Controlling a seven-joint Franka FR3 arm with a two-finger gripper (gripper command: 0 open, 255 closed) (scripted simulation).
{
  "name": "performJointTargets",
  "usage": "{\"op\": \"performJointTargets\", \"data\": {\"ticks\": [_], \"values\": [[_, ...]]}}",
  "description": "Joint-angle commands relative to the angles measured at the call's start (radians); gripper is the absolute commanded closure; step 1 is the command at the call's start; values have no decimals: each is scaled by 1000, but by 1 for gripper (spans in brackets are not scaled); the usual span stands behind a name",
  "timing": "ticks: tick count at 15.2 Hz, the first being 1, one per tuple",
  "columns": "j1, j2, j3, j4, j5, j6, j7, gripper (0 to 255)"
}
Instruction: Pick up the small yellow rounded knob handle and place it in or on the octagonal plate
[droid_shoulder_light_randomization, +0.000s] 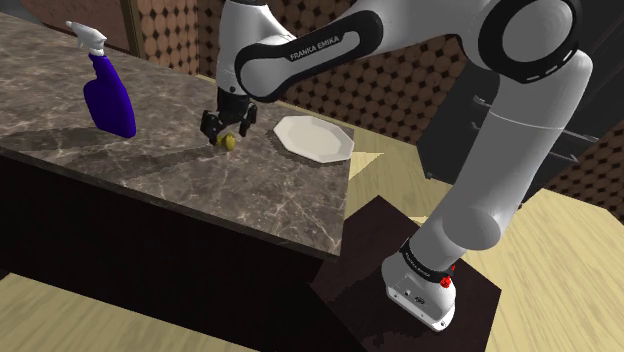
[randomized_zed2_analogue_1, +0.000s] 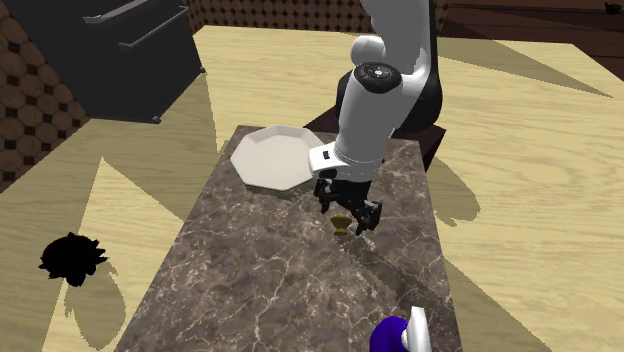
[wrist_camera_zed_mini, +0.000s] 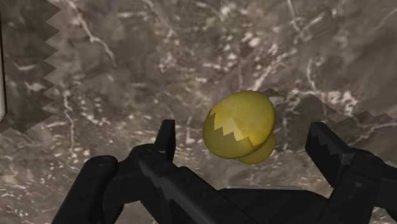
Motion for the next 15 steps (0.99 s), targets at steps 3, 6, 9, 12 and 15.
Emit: {"op": "performJointTargets", "data": {"ticks": [3,6,9,12,15], "values": [[3,18,-3,-4,-10,21,8,0],[3,18,-3,-4,-10,21,8,0],[3,18,-3,-4,-10,21,8,0],[3,18,-3,-4,-10,21,8,255],[3,18,-3,-4,-10,21,8,255]]}}
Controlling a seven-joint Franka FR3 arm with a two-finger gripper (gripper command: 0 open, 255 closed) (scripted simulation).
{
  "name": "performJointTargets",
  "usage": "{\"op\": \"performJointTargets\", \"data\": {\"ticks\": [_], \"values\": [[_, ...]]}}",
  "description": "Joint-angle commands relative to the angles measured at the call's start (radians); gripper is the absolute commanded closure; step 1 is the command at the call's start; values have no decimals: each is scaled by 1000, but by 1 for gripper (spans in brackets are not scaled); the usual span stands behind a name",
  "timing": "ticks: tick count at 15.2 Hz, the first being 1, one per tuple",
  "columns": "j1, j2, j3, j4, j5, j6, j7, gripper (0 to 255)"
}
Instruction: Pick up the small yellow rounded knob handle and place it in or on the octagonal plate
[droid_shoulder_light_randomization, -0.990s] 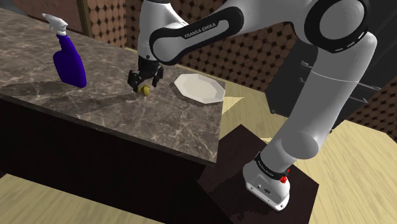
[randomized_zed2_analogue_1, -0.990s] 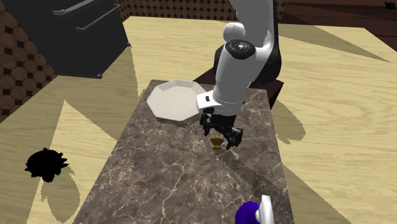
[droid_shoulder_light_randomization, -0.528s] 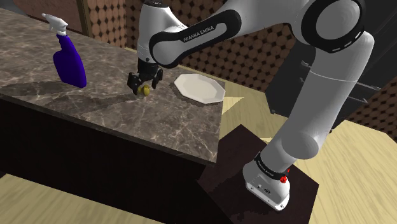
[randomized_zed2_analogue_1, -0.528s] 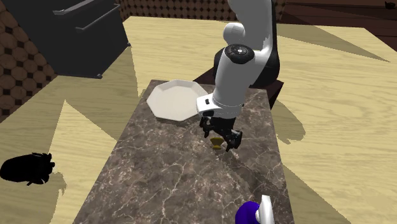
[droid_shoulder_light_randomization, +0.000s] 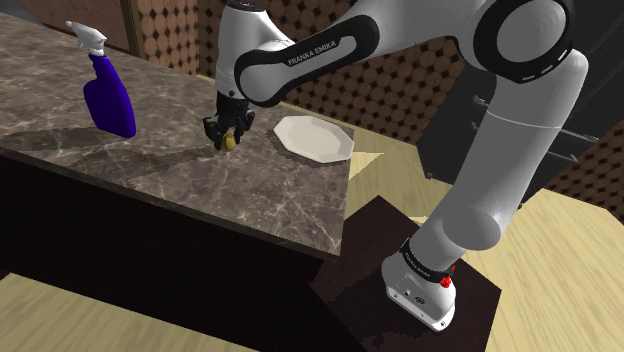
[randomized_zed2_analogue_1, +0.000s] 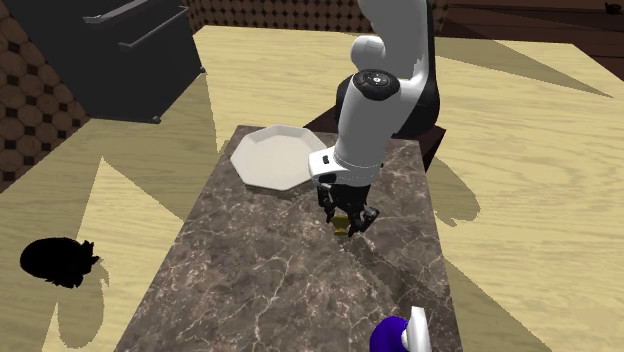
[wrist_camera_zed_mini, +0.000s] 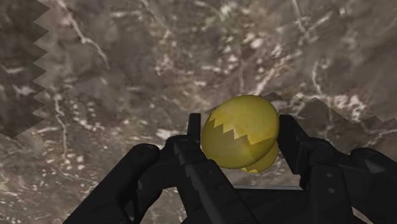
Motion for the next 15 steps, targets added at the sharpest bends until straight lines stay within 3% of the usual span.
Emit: {"op": "performJointTargets", "data": {"ticks": [1,4,15], "values": [[0,0,0,0,0,0,0,255],[0,0,0,0,0,0,0,255],[-9,-69,12,66,43,-129,-34,255]]}}
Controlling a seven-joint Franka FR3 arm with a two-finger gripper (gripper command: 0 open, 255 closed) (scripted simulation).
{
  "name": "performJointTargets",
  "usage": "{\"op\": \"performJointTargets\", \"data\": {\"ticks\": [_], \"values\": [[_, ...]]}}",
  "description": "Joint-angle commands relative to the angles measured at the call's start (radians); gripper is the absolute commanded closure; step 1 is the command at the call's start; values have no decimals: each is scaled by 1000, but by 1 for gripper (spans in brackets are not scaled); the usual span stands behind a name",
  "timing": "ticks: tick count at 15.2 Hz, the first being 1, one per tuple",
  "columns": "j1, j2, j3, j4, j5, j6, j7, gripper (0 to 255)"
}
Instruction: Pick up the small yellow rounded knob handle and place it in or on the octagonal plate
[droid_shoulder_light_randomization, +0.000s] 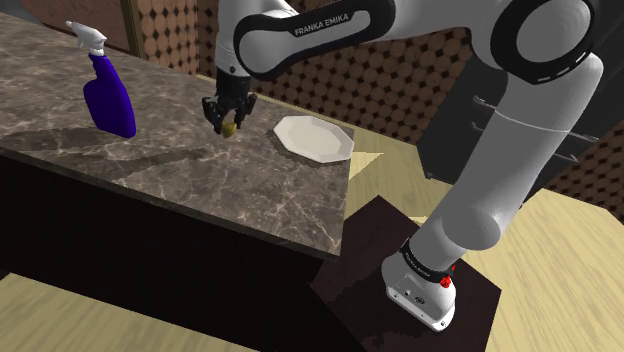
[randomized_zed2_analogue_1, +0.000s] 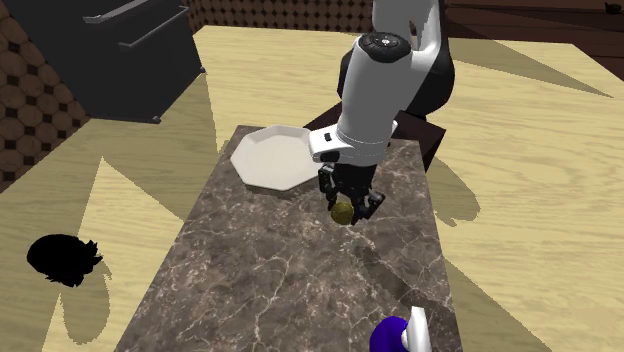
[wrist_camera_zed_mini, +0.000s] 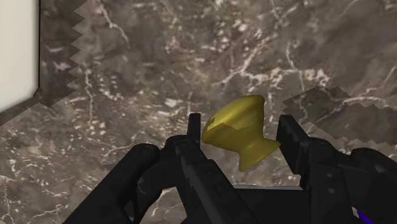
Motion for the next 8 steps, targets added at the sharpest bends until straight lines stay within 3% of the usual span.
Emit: {"op": "performJointTargets", "data": {"ticks": [1,6,8], "values": [[-3,-12,1,14,8,-25,-8,255],[-4,-31,3,47,19,-75,-18,255],[-33,-84,-10,-20,47,-55,-68,255]]}}
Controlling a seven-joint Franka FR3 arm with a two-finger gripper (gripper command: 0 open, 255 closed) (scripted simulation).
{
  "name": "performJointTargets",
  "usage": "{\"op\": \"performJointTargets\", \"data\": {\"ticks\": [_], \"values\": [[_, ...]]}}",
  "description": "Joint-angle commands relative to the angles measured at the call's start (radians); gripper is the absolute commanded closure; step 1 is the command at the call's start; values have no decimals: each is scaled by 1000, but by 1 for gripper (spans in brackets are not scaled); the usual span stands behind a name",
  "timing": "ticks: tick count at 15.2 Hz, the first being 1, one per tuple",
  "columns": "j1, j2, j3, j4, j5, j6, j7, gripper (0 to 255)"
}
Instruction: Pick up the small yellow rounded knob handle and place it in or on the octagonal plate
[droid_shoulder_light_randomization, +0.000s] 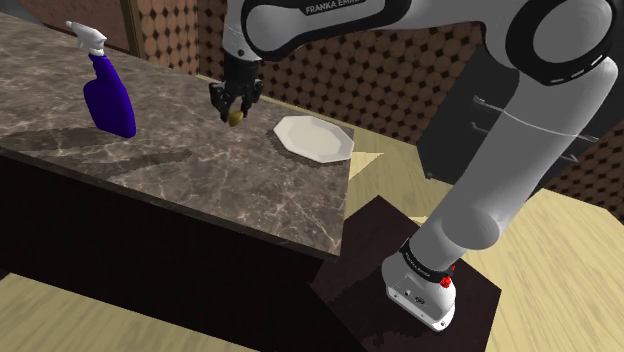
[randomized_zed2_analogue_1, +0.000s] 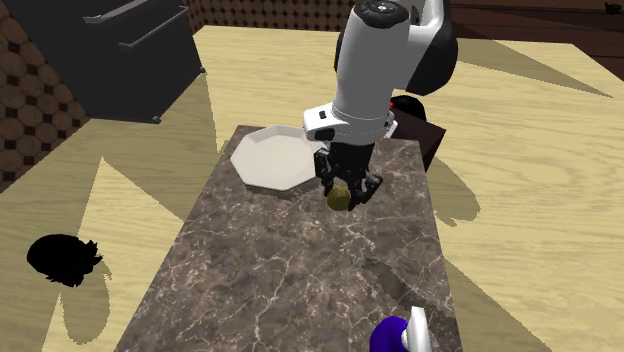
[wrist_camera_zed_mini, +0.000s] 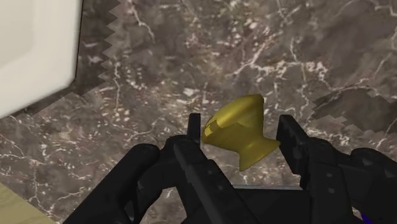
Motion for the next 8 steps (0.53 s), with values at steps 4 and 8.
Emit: {"op": "performJointTargets", "data": {"ticks": [4,8], "values": [[-63,-119,-42,-149,61,44,-129,255],[-105,-202,-89,-247,101,64,-239,255]]}}
